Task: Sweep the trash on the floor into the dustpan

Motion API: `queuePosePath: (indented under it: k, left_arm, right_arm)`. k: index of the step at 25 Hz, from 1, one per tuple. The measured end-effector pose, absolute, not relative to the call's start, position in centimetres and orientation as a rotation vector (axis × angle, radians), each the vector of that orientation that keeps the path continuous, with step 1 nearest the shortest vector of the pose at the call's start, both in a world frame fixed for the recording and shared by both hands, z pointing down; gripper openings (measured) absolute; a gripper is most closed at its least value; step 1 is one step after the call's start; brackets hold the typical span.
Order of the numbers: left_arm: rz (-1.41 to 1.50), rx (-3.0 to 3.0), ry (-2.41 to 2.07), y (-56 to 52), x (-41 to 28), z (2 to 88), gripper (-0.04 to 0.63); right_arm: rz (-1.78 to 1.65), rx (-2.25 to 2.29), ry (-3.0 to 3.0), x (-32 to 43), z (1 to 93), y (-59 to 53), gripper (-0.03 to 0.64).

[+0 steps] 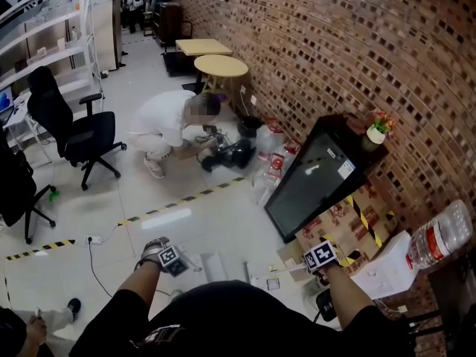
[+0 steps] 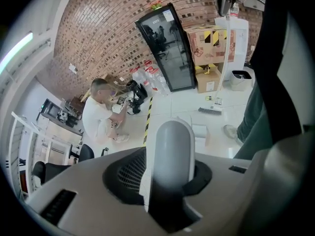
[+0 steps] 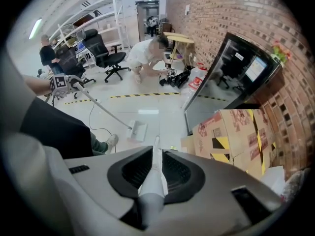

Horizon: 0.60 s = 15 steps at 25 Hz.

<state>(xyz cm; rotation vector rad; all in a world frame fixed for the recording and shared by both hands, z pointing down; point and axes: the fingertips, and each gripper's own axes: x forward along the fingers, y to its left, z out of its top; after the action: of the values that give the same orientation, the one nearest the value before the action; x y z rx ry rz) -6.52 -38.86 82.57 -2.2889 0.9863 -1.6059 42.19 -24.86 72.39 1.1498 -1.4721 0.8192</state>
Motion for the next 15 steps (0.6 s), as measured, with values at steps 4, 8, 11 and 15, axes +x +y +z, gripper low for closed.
queuePosePath:
  k: [4, 8, 11, 15]
  left_arm:
    - [-1.620, -2.329, 1.007, -38.3, -7.4, 81.5, 0.222]
    - [-1.562, -2.384, 1.086, -38.0, -8.5, 79.3, 0.300]
    - [-1.504, -2.416, 1.143, -37.3, -9.0, 77.7, 0.336]
    - [-1.388, -2.433, 1.245, -36.9, -9.4, 75.4, 0.341]
  right_arm:
    - [0.817, 1.125, -1.488, 42.2, 72.8, -24.9, 0.069]
    - [0.828, 1.085, -1.525, 41.9, 73.0, -24.6, 0.069]
    - [0.829, 1.056, -1.557, 41.3, 73.2, -23.5, 0.065]
    - [0.807, 1.066, -1.588, 40.3, 72.8, -22.7, 0.064]
